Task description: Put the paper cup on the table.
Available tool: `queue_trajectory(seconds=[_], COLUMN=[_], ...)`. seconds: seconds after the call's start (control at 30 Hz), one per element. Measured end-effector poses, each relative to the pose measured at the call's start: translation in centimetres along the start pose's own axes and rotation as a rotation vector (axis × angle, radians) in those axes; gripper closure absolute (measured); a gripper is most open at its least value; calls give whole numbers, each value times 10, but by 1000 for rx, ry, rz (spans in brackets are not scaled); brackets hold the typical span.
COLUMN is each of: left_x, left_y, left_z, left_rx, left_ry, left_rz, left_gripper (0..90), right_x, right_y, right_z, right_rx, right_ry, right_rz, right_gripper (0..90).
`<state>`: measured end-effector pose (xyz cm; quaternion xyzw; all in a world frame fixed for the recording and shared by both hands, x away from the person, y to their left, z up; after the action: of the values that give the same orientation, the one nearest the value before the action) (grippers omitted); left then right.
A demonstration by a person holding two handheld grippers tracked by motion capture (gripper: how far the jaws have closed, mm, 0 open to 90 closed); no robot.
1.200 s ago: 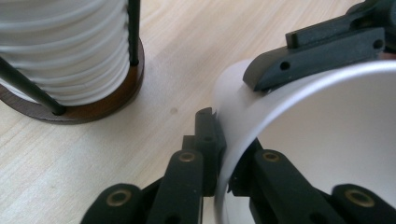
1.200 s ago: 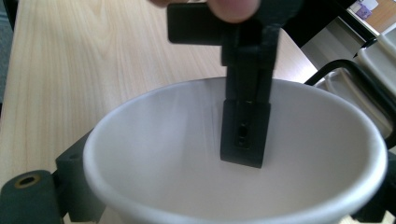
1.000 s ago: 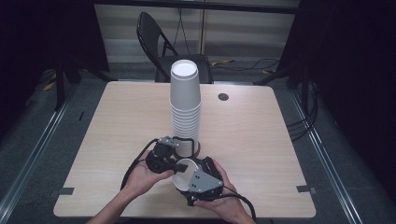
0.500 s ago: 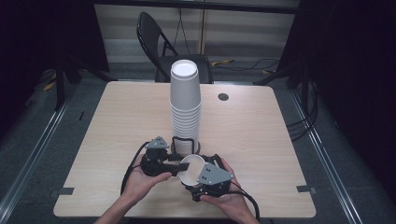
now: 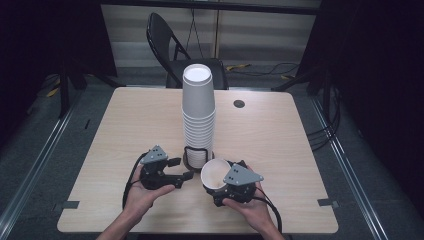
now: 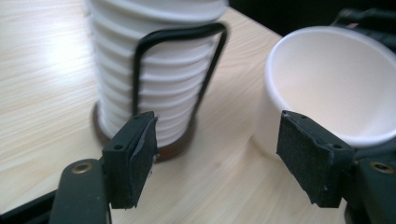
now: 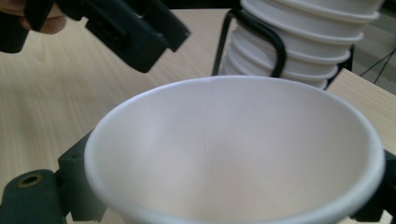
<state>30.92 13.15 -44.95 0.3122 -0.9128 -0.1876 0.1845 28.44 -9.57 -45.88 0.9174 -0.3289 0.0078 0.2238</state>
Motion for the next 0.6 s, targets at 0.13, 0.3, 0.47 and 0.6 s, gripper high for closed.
queue_trajectory(seconds=[0.13,0.3,0.47,0.6], left_x=[-7,-14,-19,-22], left_y=[4,9,10,9], left_z=[8,17,26,34], left_rx=[-7,0,-22,-12], left_ry=[-14,-43,-46,-61], left_rz=[-19,-39,-50,-75], left_gripper=[284,280,276,263], right_x=[8,19,32,41], right_y=[3,7,10,13], right_z=[0,0,1,3], right_rx=[10,21,40,41], right_ry=[-49,-89,-136,-186], right_rz=[1,19,37,28], right_gripper=[100,100,100,100])
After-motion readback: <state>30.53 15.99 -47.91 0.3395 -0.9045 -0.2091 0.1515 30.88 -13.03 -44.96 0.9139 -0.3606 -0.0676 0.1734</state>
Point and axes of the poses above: each handheld gripper's, and its own axes: y roughly backward along the jaws, z roughly out of its underside, x roughly to its right, the point moved 3 cm from there along -y, roughly forward along the jaws, and after that the axes turned 1 degree about -y, right-handed, at the moved point
